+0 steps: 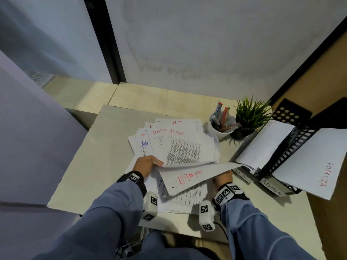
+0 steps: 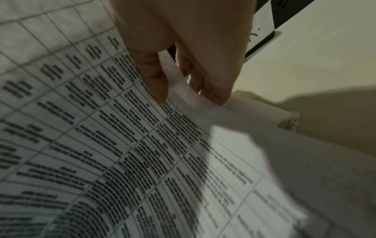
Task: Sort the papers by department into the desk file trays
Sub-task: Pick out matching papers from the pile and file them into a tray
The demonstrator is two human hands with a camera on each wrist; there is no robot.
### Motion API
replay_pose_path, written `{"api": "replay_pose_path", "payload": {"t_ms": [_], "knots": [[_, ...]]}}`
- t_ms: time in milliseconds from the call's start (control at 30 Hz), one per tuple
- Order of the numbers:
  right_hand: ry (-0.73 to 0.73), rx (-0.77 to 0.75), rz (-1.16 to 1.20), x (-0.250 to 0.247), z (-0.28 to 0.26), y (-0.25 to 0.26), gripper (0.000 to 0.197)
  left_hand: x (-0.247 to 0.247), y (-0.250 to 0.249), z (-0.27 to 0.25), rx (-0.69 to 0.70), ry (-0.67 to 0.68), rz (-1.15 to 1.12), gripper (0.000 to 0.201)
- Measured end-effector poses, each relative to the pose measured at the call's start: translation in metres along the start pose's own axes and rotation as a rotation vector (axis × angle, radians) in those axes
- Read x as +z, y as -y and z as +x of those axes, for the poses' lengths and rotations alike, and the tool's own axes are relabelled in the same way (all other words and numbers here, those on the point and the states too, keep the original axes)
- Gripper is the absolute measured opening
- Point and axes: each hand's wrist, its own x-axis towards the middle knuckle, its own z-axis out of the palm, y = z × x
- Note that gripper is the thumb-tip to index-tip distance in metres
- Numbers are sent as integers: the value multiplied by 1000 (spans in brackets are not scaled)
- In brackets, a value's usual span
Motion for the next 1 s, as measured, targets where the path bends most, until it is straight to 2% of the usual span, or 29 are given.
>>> {"api": "replay_pose_path", "payload": {"t_ms": [67, 100, 133, 200, 233, 267, 333, 400, 467, 533, 667, 733, 800, 867, 967, 1000], "knots": [[32, -44, 185, -1, -9, 2, 29, 8, 1, -4, -25, 87, 26, 46], [-7, -23, 253, -2, -11, 0, 29, 12, 2, -5, -22, 96, 70, 45], [46, 21, 243, -3, -13, 1, 27, 14, 3, -4, 4, 68, 128, 47], [69, -34, 151, -6, -13, 0, 23, 15, 7, 1, 71, -84, 260, 49], [103, -60, 20, -7, -12, -2, 19, 15, 7, 3, 88, -149, 338, 43], [124, 6, -4, -6, -10, -3, 15, 16, 7, 5, 88, -197, 391, 34], [129, 46, 17, -9, -12, -7, 11, 17, 6, 8, 13, -222, 407, 29], [108, 53, -32, -9, -9, -14, 24, 18, 7, 11, -45, -226, 412, 30], [75, 55, 10, -9, -11, -15, 25, 19, 7, 15, -66, -212, 414, 29], [47, 79, 75, -8, -13, -14, 20, 19, 8, 19, -39, -171, 363, 18], [89, 88, 116, -15, -16, -8, 20, 17, 10, 20, -83, -66, 100, 12], [64, 105, 184, -14, -17, -10, 23, 19, 5, 16, -61, -19, 120, 4], [35, 143, 277, -13, -15, -14, 25, 20, 0, 14, -38, 21, 130, 16], [36, 153, 241, -12, -13, -16, 25, 20, -4, 15, 20, 40, 231, 24], [37, 130, 284, -14, -10, -17, 24, 20, -5, 16, 133, 34, 352, 22], [40, 128, 320, -13, -8, -18, 24, 19, -3, 18, 161, 25, 361, 27]]}}
